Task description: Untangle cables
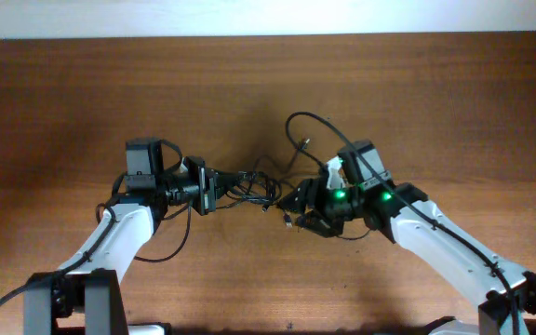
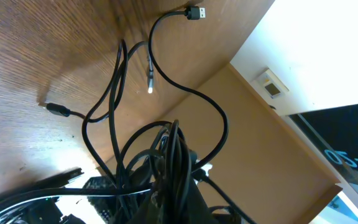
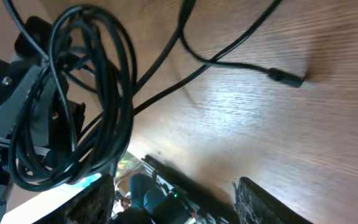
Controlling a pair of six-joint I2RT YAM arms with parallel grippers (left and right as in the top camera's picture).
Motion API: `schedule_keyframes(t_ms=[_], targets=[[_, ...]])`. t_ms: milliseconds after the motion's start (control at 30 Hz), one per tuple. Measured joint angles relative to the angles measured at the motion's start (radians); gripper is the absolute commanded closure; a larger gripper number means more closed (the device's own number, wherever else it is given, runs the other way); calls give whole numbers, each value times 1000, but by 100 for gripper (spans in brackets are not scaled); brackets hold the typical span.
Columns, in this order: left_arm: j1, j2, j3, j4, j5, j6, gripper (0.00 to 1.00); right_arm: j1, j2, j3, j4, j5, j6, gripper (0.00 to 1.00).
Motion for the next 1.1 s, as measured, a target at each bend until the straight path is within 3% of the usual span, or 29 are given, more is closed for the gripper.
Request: schedule_keyframes(t_ms=[400,500,600,833,967,1100], targets=[[-22,0,0,0,18,31,100,8,0,-2,130,24,97,38],[-42,0,0,3,39,39,100,8,0,-2,138,51,138,62],[-53,0,0,10,60,80,100,9,0,-2,141,74,181,96],[-57,0,-1,27,88,119,100,12,0,0,73,129,182,96],[-33,2,-12,209,173,196,100,6,-12,31,-64,305,90,96],[-13,6,-16,291,249,327,96,-24,-21,45,-59,381,-58,96]])
